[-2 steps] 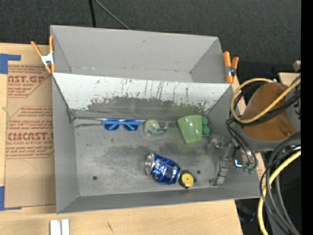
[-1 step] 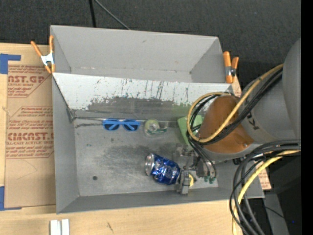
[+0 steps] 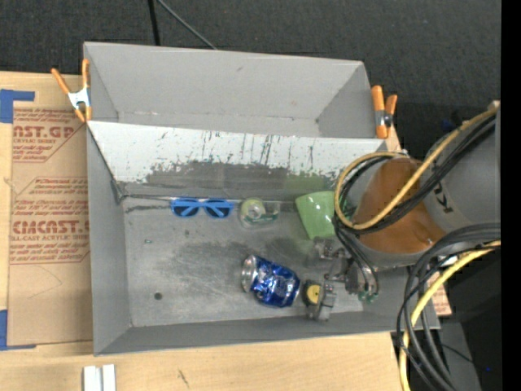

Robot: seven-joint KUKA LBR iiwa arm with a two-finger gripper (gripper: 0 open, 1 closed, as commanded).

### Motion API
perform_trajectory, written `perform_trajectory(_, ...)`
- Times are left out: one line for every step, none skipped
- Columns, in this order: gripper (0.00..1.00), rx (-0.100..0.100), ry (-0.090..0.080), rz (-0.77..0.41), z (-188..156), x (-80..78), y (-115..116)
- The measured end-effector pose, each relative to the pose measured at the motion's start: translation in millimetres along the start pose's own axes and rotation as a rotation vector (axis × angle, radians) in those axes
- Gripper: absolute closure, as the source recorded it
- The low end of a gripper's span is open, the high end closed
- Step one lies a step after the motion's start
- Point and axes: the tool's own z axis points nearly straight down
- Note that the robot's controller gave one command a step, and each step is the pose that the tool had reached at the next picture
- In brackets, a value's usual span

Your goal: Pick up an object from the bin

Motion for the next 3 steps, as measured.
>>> perform_trajectory(1.0, 0.001, 0.004, -0.003, -1, 0.7, 1)
perform_trajectory(1.0, 0.0, 0.002, -0.004, -45, -0.4, 1)
perform_trajectory(1.0, 0.0, -0.001, -0.005, -105, -2.1, 2)
